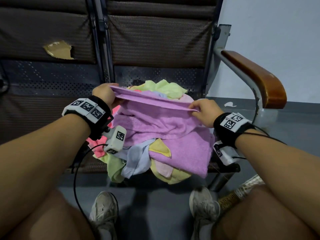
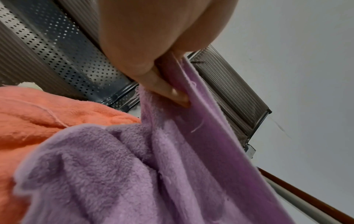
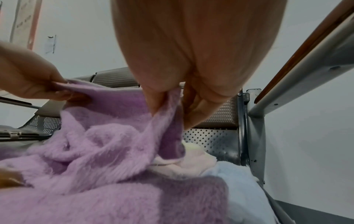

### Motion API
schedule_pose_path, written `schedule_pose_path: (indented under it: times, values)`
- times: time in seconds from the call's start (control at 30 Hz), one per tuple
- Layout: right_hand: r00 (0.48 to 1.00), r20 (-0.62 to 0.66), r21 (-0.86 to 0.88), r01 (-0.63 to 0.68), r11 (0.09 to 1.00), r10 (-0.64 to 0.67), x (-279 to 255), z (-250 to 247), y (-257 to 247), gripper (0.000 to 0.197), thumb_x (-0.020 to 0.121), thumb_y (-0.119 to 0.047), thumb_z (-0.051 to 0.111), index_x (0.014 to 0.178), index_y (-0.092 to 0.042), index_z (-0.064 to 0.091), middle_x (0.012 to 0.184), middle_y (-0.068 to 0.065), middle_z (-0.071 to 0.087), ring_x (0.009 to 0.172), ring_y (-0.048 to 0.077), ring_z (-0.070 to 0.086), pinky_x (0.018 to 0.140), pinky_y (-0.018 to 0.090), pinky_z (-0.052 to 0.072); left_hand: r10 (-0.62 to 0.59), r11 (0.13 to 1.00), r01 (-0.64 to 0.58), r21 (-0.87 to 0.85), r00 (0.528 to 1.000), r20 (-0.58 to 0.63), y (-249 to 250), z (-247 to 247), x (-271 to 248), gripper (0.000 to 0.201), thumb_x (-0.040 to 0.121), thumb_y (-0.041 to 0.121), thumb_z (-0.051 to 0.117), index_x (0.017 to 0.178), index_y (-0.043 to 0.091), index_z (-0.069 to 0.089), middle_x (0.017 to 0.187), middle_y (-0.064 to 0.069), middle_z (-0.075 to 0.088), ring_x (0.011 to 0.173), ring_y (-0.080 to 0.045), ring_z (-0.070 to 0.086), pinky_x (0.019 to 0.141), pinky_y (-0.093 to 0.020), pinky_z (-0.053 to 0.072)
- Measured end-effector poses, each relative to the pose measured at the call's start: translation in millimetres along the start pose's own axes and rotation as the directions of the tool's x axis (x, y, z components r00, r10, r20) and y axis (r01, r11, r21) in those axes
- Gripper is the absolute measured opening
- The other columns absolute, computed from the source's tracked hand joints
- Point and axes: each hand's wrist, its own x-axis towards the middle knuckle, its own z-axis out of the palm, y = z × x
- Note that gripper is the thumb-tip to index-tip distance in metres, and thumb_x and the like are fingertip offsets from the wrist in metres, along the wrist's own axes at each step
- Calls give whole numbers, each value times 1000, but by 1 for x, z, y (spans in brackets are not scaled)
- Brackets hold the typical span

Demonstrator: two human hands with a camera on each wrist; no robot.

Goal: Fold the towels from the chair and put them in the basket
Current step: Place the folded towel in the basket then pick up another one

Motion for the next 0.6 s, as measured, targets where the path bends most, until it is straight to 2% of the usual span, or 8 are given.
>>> schedule_pose_path:
  times: [0.1,0.2,0.27,0.33,0.4,0.47,0.53,0.6]
  values:
    - [996,63,-46,-55,997,58,-3,1,2,22,94,-12,59,104,-17,78,97,7,74,74,20,59,79,33,53,-9,999,9,-39,1000,-16,-3,3,-5,28,89,-12,51,78,9,67,70,-5,66,50,-8,65,47,-21,53]
    - [995,42,-43,-91,995,93,-3,0,5,20,95,-17,61,105,-20,79,86,4,72,82,23,64,81,31,52,-50,999,50,-22,999,-16,-5,6,-12,16,91,-2,63,76,4,63,70,-10,63,42,-10,64,42,-23,53]
    - [995,-1,-28,-102,994,102,-1,-1,4,19,95,-20,61,103,-21,78,73,-1,64,83,26,66,76,30,50,-107,994,108,-36,994,18,-6,3,-13,18,97,4,51,84,3,64,66,-13,67,45,-19,67,40,-26,53]
    - [993,-68,29,-94,995,96,2,-3,2,20,93,-12,59,100,-20,77,76,-1,65,79,26,66,73,28,50,-171,985,170,16,985,33,-5,0,-14,29,99,11,38,86,5,64,57,-12,69,45,-23,68,39,-27,53]
    - [989,-125,152,-63,986,82,3,-6,1,29,90,-3,56,102,-21,75,84,0,69,75,23,66,71,29,53,-152,980,155,127,988,-34,-5,-3,-10,36,98,17,32,77,10,60,45,-6,64,34,-15,60,37,-17,42]
    - [982,-182,238,-10,971,55,3,-11,0,36,87,3,51,107,-22,69,92,-1,68,76,18,63,67,16,48,-90,962,113,248,991,-99,-1,-11,-4,37,96,15,36,66,10,57,36,-1,55,25,-11,48,37,-12,30]
    - [981,-189,313,10,950,52,3,-16,0,39,87,6,44,111,-22,58,96,0,66,77,11,59,61,7,42,14,900,22,435,997,-80,0,-22,-2,29,95,7,47,71,3,63,49,-7,65,40,-17,61,40,-19,41]
    - [992,-105,287,-33,957,65,3,-19,-3,46,84,10,41,113,-21,56,98,2,66,82,16,61,69,17,47,144,809,-138,571,989,34,3,-31,0,11,89,1,64,94,-5,71,89,-20,73,81,-30,72,70,-33,56]
